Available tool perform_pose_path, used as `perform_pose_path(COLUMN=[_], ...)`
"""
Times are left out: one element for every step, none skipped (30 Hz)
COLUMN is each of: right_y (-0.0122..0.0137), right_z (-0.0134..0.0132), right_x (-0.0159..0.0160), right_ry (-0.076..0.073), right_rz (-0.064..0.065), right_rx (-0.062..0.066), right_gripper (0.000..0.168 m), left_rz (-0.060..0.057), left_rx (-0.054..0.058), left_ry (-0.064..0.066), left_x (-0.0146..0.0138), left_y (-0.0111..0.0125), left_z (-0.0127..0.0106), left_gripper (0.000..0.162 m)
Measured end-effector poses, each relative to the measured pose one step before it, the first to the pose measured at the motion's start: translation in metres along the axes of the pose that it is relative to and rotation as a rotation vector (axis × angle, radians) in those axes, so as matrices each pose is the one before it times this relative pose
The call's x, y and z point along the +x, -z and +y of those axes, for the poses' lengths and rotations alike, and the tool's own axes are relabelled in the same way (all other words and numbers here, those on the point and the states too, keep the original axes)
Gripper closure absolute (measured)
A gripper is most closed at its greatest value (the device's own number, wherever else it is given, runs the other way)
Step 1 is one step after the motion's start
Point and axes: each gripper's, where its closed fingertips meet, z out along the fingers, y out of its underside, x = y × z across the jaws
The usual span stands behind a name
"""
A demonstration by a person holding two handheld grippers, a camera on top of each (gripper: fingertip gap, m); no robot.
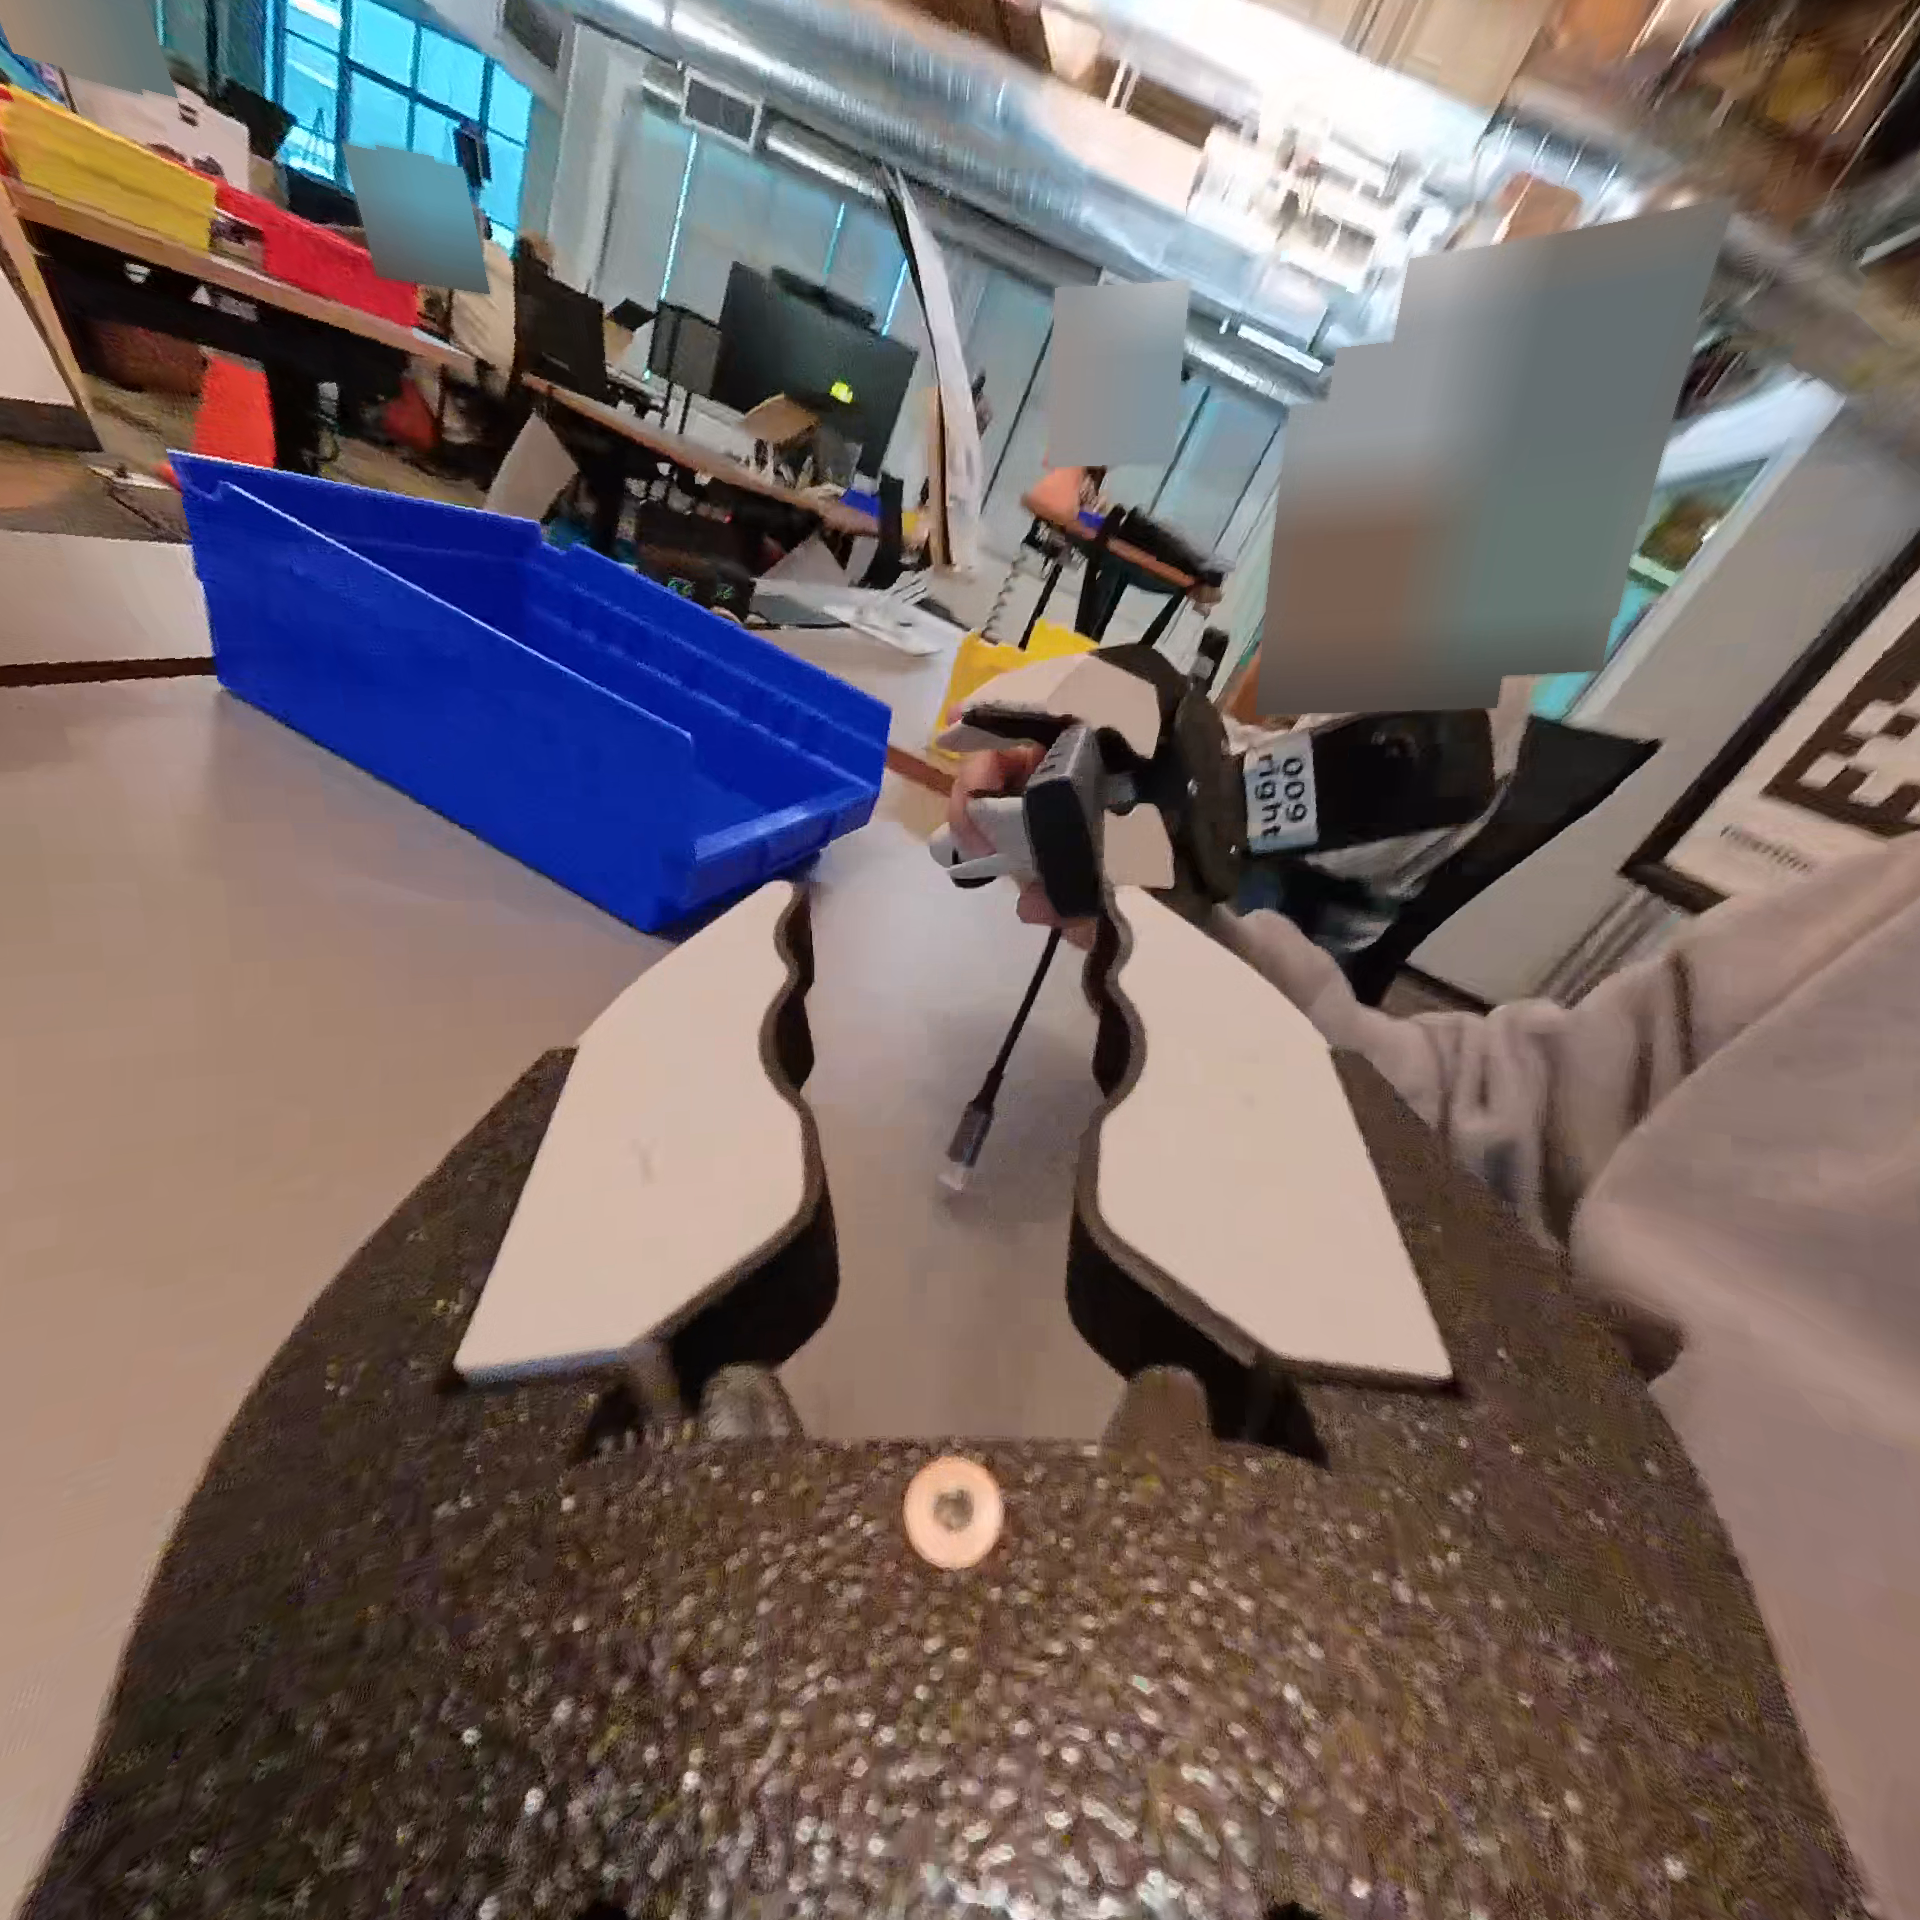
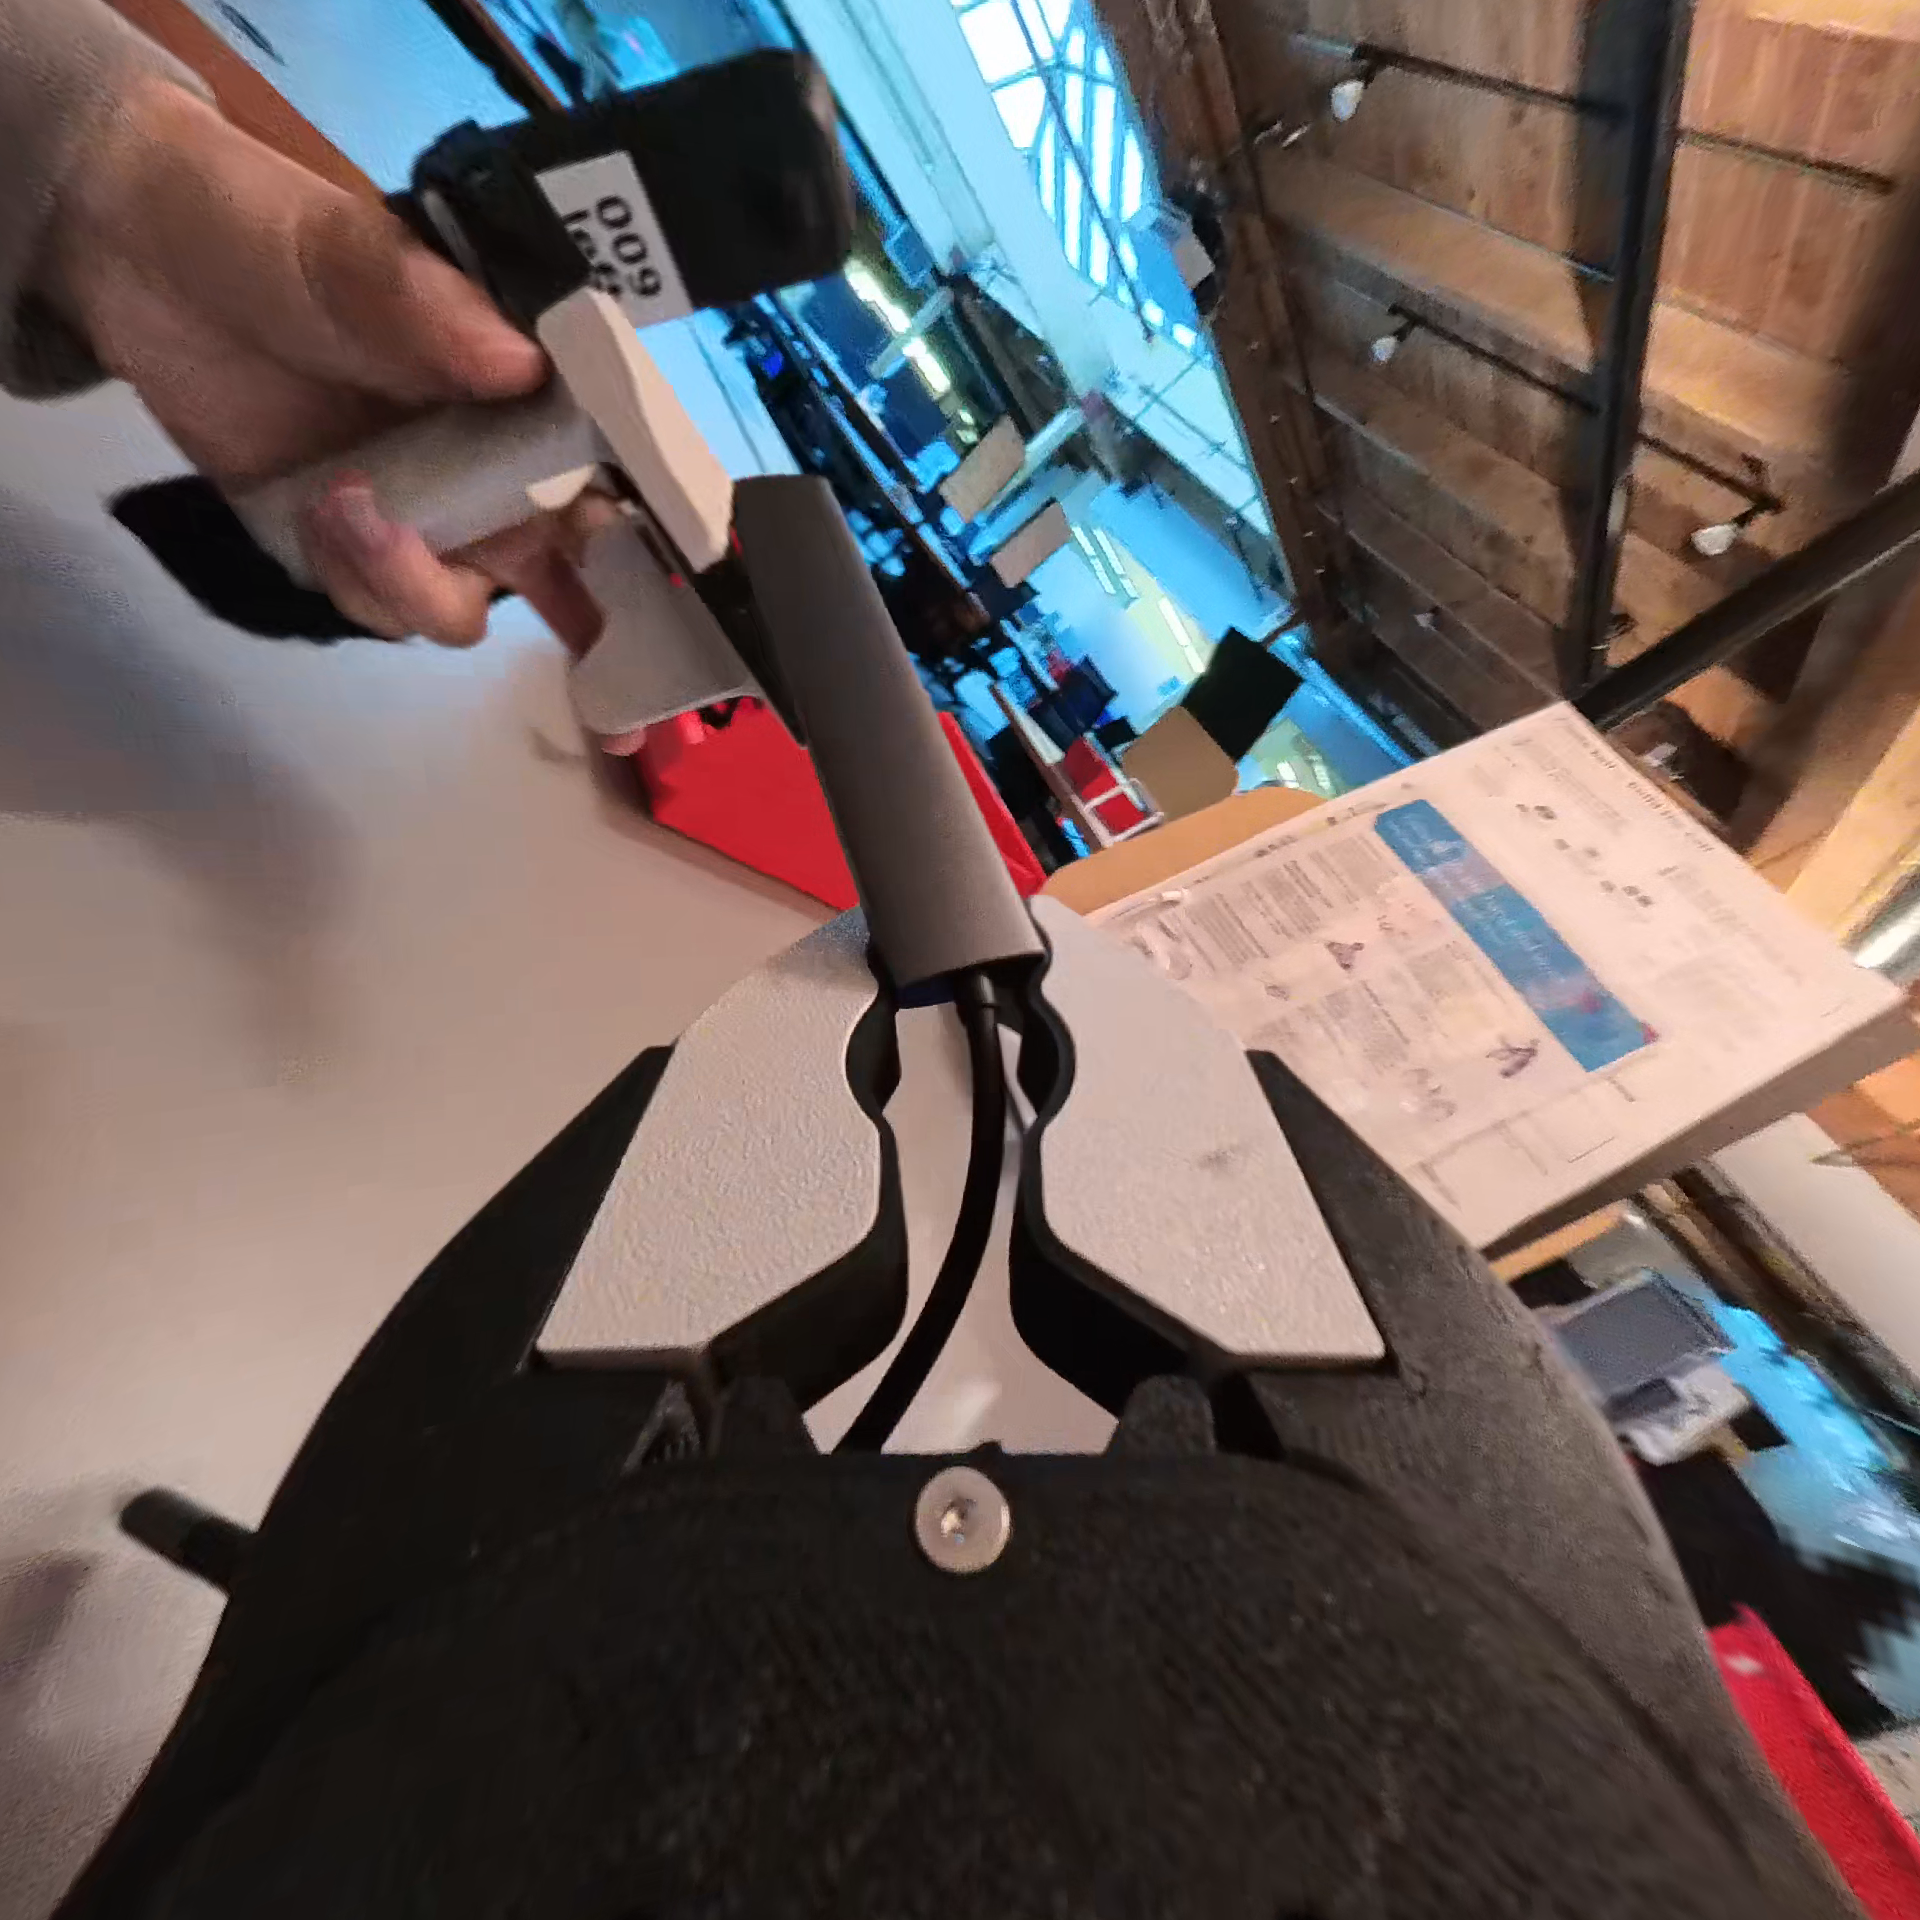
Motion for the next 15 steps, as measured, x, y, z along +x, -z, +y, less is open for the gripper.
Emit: perform_pose_path(right_y=[-0.00044,-0.00030,0.00015,0.00017,-0.00043,-0.00067,-0.00058,-0.00100,-0.00080,-0.00078,-0.00067,-0.00072,-0.00027,0.00176,0.00263], right_z=[0.00065,0.00215,0.00215,0.00134,0.00131,0.00010,-0.00050,-0.00060,-0.00182,0.00046,0.00076,0.00103,0.00222,-0.00173,-0.00516], right_x=[0.00128,-0.00136,-0.00092,-0.00189,-0.00527,-0.00345,-0.00042,-0.00146,-0.00202,-0.00177,-0.00168,-0.00352,-0.00521,-0.00286,-0.00060], right_ry=[0.0299,0.0346,0.0434,0.0377,0.0136,0.0154,0.0170,-0.0064,-0.0216,-0.0058,-0.0076,-0.0405,-0.0630,-0.0616,-0.0633], right_rz=[0.0166,-0.0038,0.0030,-0.0029,-0.0320,-0.0162,0.0074,-0.0076,-0.0167,-0.0130,-0.0121,-0.0323,-0.0539,-0.0391,-0.0171], right_rx=[-0.0141,-0.0198,-0.0173,-0.0103,-0.0090,-0.0004,0.0015,0.0026,0.0116,-0.0058,-0.0085,-0.0083,-0.0080,0.0265,0.0568], right_gripper=[0.150,0.150,0.150,0.150,0.150,0.150,0.150,0.149,0.150,0.149,0.149,0.149,0.152,0.154,0.151], left_rz=[0.0303,0.0396,0.0226,0.0054,0.0027,0.0022,0.0063,0.0020,-0.0076,0.0062,0.0090,-0.0087,-0.0071,-0.0018,-0.0019], left_rx=[0.0254,0.0004,-0.0111,-0.0042,0.0086,0.0216,0.0224,0.0007,-0.0205,-0.0253,-0.0254,-0.0198,-0.0174,-0.0205,-0.0198], left_ry=[0.0499,0.0280,0.0159,0.0082,0.0070,0.0150,0.0169,0.0031,-0.0165,-0.0274,-0.0428,-0.0664,-0.0764,-0.0796,-0.0919], left_x=[0.00128,0.00353,0.00228,0.00058,0.00063,0.00062,0.00041,-0.00082,-0.00186,0.00098,0.00243,0.00131,0.00214,0.00268,0.00291], left_y=[0.00031,0.00004,-0.00007,0.00009,0.00044,0.00144,0.00204,0.00216,0.00181,0.00143,0.00129,0.00107,0.00075,0.00023,-0.00023], left_z=[-0.00211,0.00184,0.00389,0.00280,0.00044,-0.00213,-0.00335,-0.00113,0.00158,0.00164,0.00103,-0.00026,-0.00168,-0.00226,-0.00270], left_gripper=[0.126,0.143,0.145,0.143,0.137,0.129,0.133,0.151,0.150,0.152,0.152,0.152,0.153,0.153,0.153])
